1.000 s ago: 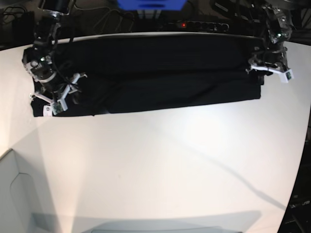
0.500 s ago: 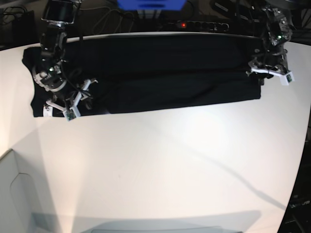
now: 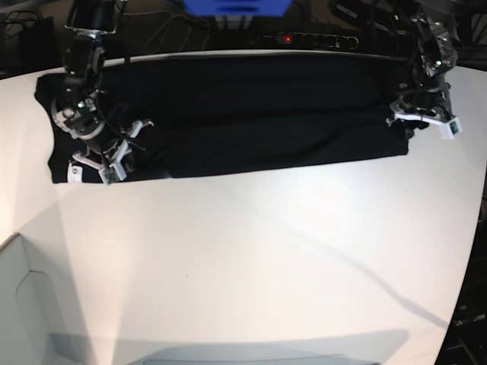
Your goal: Fold the T-shirt properly
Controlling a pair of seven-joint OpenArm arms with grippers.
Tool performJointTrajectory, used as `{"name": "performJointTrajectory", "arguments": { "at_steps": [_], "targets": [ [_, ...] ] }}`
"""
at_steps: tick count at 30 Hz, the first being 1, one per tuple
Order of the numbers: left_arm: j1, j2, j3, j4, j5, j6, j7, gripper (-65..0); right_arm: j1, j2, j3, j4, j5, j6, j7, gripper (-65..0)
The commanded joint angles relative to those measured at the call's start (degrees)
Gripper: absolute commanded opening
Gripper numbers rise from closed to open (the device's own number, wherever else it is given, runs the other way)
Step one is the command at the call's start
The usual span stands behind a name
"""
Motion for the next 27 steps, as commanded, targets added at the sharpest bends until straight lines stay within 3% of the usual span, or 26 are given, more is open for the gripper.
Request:
{"name": "performJointTrajectory", "arguments": {
  "at_steps": [1,11,27],
  "targets": [
    [0.29,-0.65,-0.49,0.74,-0.07,-0.12,-0.73,-36.4,0.03,0.55,0.14,2.29,0.95,0.76,1.28,-65.0],
    [0.20,-0.65,-0.49,1.27,-0.15,-0.12,-0.73,-36.4,-10.61,0.38,0.57,16.88,1.04,0.76,0.93,-65.0],
    [0.64,-0.65,-5.41,3.64,-0.59,-0.12,-0.73,-36.2,-27.22,-1.38,2.25,21.90,1.04,0.76,1.37,-65.0]
  ]
}}
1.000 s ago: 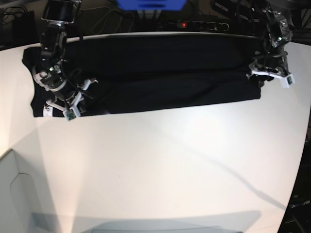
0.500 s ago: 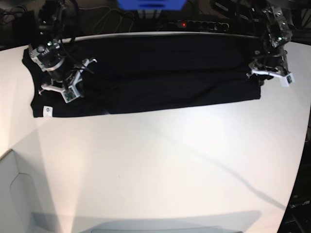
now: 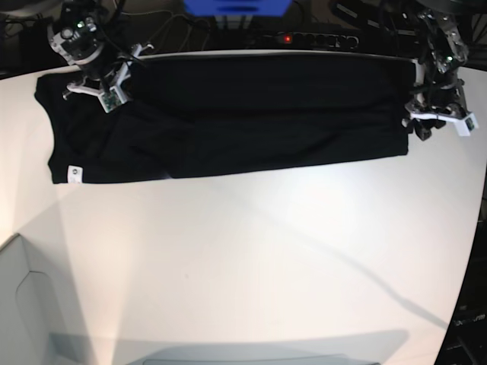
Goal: Fold the T-shirt properly
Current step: 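Grasp the folded shirt ends with both grippers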
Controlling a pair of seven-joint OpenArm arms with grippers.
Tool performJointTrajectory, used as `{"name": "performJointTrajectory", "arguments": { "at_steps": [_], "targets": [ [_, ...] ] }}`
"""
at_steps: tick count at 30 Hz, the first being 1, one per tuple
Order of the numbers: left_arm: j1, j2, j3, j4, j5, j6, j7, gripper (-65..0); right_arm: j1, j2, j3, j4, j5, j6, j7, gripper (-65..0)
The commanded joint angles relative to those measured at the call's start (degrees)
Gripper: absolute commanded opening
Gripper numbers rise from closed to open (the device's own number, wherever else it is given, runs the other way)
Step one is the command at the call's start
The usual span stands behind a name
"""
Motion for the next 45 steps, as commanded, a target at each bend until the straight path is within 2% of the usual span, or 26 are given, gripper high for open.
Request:
{"name": "performJointTrajectory", "arguments": {
  "at_steps": [1,12,16,18,21,26,29,32,34,38,45],
  "targets": [
    [0.42,-0.63,-0.41,1.41,-0.29,-0.12,-0.95,-36.2,-0.41,0.34,0.26,1.20,0.80,0.76,1.22,-65.0],
    [0.51,-0.63,-0.32,0.80,-0.20,-0.12,-0.95,-36.1,-0.41,0.43,2.81,1.11,0.80,0.76,1.22,-65.0],
    [0.51,-0.63,0.03,0.80,-0.20,-0.12,-0.78,-36.1,2.49,-0.45,3.33,1.11,0.89,0.76,0.69,-65.0],
    [0.51,-0.54,-0.14,0.97,-0.29,-0.12,1.07,-36.1,3.64,-0.89,4.48,1.11,0.71,0.76,0.60,-65.0],
    [0.51,-0.54,-0.41,1.24,-0.29,-0.12,4.06,-36.1,4.16,-0.89,6.32,1.02,0.71,0.76,0.60,-55.9],
    [0.60,-0.54,-0.49,1.32,-0.29,-0.12,4.67,-36.1,4.16,-0.80,10.81,1.02,0.80,0.76,1.13,-38.3],
    [1.56,-0.54,-1.20,1.32,-0.29,-0.12,4.76,-36.1,5.40,-0.89,13.53,1.02,1.06,0.76,1.13,-33.7],
    [1.92,-0.54,-2.87,1.32,-0.37,-0.12,4.85,-35.8,7.42,-0.89,14.94,0.76,1.06,0.76,0.60,-32.2],
    [2.00,-0.54,-2.87,1.32,-0.37,-0.12,4.85,-32.0,8.91,-0.80,14.85,0.41,1.06,0.76,0.60,-32.1],
    [2.00,-0.54,-2.52,0.80,-0.37,-0.21,4.85,-15.9,13.22,-0.97,14.85,-4.17,0.97,0.76,0.60,-32.0],
    [1.92,-0.19,-2.25,0.27,-0.37,-0.21,4.85,-14.7,17.53,-0.45,15.03,-16.39,0.80,0.76,1.22,-32.2]
  ]
}}
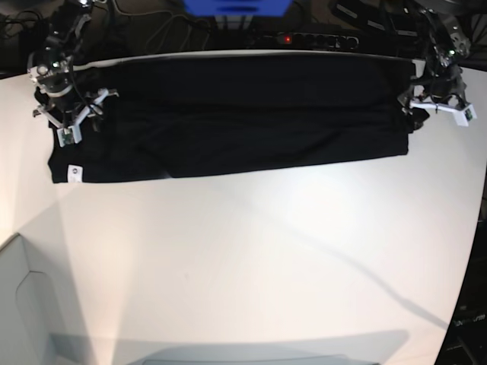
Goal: Fold the T-shirt properly
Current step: 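Grasp the folded shirt ends with both grippers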
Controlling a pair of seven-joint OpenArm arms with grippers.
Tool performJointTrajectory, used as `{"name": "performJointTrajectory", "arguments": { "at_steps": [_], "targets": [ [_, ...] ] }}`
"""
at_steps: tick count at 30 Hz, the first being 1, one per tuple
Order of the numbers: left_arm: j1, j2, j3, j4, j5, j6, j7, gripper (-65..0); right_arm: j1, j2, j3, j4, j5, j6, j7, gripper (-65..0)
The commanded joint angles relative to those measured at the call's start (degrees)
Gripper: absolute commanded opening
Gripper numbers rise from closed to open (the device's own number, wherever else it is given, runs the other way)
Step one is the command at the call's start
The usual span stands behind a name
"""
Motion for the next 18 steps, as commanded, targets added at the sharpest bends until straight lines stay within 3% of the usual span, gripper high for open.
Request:
{"name": "performJointTrajectory", "arguments": {
  "at_steps": [1,7,16,18],
  "targets": [
    [-0.03,-0.65,0.90,-0.11,-0.13,-0.19,-1.03,-14.7,0.74,0.95,0.49,0.07,0.40,0.78,0.76,-32.3],
    [-0.21,-0.74,5.65,-2.74,-0.13,-0.19,-1.29,-14.7,1.71,1.48,0.32,-3.19,0.40,0.78,0.76,-32.3],
    [-0.03,-0.91,7.41,-8.63,-0.13,-0.19,-1.29,-14.9,1.71,1.48,0.23,-3.27,0.40,0.78,0.76,-32.3],
    [0.06,-0.91,7.41,-8.81,-0.13,-0.19,-1.29,-18.3,1.71,1.48,0.23,-3.27,0.40,0.78,0.76,-32.3]
  ]
}}
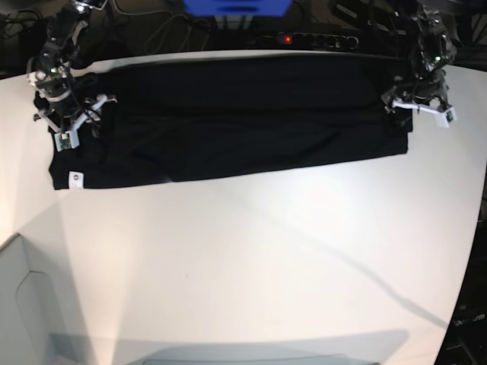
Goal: Fold the T-shirt properly
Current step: 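Grasp the folded shirt ends with both grippers, then carry the left gripper's strip end over toward the right gripper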
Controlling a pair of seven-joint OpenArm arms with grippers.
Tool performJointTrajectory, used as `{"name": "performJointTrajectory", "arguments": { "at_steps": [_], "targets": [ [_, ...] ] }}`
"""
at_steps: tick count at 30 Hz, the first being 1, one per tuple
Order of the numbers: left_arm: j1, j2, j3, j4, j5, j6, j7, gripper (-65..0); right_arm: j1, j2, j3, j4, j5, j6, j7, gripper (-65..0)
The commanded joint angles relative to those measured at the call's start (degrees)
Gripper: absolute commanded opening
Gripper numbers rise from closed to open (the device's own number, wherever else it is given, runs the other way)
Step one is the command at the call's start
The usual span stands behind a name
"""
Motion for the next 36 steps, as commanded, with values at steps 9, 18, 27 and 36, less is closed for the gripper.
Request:
{"name": "performJointTrajectory", "arguments": {
  "at_steps": [9,18,27,36],
  "targets": [
    [-0.76,0.21,0.17,-4.79,-0.59,0.25,2.53,-55.1,-0.17,0.34,0.01,0.22,-0.43,0.82,-0.95,-32.3],
    [-3.40,-0.23,4.75,-6.81,-0.59,0.25,-3.27,-65.0,-0.08,0.26,-0.08,0.14,-0.43,0.82,-0.95,-32.3],
    [-8.41,-1.99,4.57,-2.86,-0.51,0.25,-5.38,-65.0,4.23,0.43,-0.43,-4.44,-0.51,0.82,-0.95,-32.5],
    [-6.12,0.64,4.92,11.56,-0.07,0.34,-5.38,-65.0,4.23,0.34,-0.43,-4.26,-0.51,0.82,-0.95,-32.5]
  ]
}}
